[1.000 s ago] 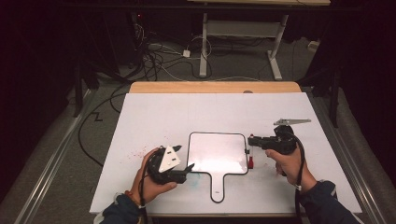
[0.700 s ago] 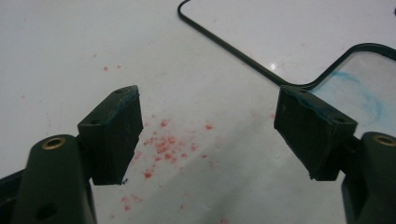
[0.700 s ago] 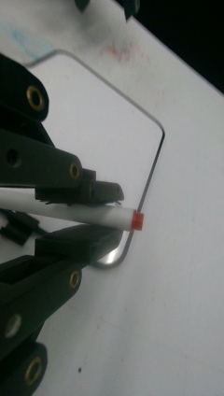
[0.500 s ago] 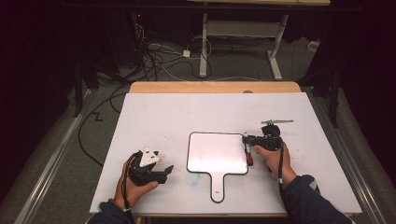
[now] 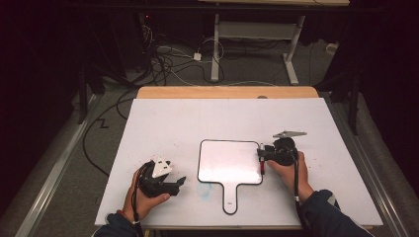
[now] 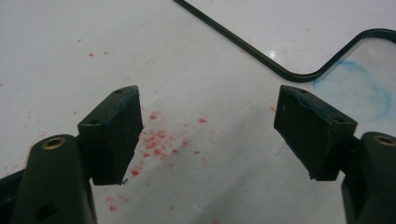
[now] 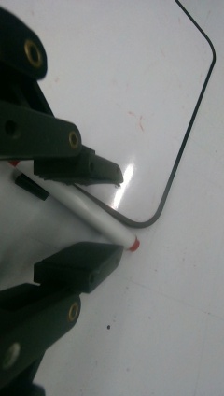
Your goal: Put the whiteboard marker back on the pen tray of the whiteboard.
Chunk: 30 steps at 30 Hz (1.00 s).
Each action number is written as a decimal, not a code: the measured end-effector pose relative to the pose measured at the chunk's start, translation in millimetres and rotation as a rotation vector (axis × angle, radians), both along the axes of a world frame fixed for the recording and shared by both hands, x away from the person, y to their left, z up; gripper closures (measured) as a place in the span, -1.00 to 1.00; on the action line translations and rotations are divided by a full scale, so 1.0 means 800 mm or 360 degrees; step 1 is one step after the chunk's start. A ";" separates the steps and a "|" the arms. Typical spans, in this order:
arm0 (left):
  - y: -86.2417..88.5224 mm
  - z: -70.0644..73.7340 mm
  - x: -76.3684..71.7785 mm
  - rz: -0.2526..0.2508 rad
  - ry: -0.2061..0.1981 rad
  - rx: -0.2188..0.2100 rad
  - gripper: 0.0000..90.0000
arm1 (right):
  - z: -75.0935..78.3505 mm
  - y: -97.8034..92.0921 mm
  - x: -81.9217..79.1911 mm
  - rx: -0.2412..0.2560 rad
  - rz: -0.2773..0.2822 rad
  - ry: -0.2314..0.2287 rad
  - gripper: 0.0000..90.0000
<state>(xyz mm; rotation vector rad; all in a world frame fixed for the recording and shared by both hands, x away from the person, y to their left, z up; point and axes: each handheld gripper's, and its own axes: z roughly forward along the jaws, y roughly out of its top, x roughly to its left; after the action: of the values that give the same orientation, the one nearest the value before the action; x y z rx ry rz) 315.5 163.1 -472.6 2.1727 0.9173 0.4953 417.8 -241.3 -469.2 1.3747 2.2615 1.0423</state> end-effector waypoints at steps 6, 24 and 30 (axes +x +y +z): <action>-0.001 0.001 0.000 0.0014 -0.0029 0.0016 -0.50 | 0.012 0.000 -0.007 -0.0014 0.0069 -0.0115 0.18; -0.007 -0.001 0.000 -0.0006 -0.0032 0.0060 -0.50 | 0.014 -0.009 -0.035 -0.0200 0.0369 -0.0244 0.08; -0.007 -0.002 -0.001 -0.0007 -0.0026 0.0062 -0.50 | 0.005 -0.009 -0.041 -0.0247 0.0378 -0.0198 0.06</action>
<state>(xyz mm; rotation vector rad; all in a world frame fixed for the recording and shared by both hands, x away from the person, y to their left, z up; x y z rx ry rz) 315.1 157.5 -474.1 2.2018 0.9013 0.5318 385.4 -248.4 -464.8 0.9713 2.3964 0.9685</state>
